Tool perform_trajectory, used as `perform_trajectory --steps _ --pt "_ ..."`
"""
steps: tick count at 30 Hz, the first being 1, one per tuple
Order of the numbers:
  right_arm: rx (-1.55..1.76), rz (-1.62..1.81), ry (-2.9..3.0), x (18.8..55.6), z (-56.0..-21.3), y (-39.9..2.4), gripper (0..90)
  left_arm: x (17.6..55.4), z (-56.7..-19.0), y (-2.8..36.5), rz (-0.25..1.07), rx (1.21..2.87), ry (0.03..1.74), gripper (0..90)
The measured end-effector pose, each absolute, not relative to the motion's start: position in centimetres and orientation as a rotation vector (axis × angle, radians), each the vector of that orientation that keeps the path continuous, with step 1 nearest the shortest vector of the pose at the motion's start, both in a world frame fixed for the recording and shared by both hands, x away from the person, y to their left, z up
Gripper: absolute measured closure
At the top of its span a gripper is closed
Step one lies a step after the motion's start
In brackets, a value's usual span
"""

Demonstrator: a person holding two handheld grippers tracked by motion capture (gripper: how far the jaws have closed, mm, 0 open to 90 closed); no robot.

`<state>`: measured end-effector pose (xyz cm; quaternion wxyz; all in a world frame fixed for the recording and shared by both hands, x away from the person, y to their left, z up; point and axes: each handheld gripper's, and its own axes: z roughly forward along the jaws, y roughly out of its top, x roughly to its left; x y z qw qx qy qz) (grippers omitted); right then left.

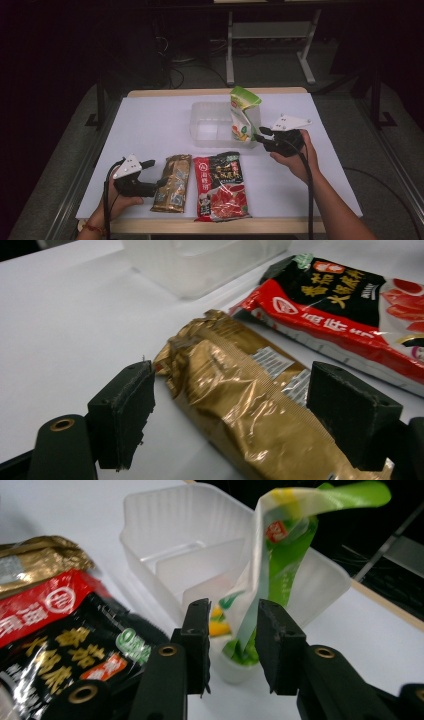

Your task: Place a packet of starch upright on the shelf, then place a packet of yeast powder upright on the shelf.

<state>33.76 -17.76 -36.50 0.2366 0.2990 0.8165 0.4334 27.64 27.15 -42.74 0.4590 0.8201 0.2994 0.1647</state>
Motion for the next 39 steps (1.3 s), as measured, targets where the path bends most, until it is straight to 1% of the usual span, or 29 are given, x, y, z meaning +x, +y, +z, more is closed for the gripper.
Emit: perform_trajectory --steps 6,10,15,17,20,22,23,27,32,34,39 --pt "0.816 1.188 2.306 32.4 -37.5 -18.5 60.4 27.5 -42.5 25.9 0.373 2.04 0.701 18.8" --pt "0.841 1.201 2.354 31.2 -38.8 -19.3 57.2 27.3 -42.4 24.7 0.341 2.074 0.66 18.9" --pt "0.864 1.217 2.374 31.0 -39.7 -19.7 54.6 27.5 -42.3 23.8 0.311 2.086 0.651 19.2" --pt "0.879 1.22 2.4 30.9 -40.3 -19.8 51.4 27.4 -42.2 23.1 0.29 2.1 0.63 19.3" --pt "0.89 1.26 2.422 30.8 -40.7 -19.7 48.9 27.3 -42.0 22.4 0.268 2.112 0.612 19.8" --pt "0.891 1.267 2.441 30.8 -40.9 -19.3 46.0 27.4 -42.0 22.2 0.262 2.112 0.608 20.1" --pt "0.891 1.267 2.441 30.8 -40.9 -19.3 46.0 27.4 -42.0 21.9 0.257 2.114 0.608 20.1" --pt "0.907 1.318 2.477 31.1 -41.4 -18.4 42.5 27.6 -42.0 20.8 0.201 2.102 0.619 21.3" --pt "0.895 1.334 2.539 31.7 -42.2 -16.1 40.2 28.2 -42.4 19.1 0.154 2.136 0.648 21.8" --pt "0.893 1.315 2.578 31.9 -42.7 -15.0 39.2 28.3 -42.6 18.5 0.146 2.156 0.641 21.9" --pt "0.88 1.307 2.594 31.8 -42.9 -14.4 38.7 28.2 -42.5 18.6 0.168 2.157 0.63 21.8"
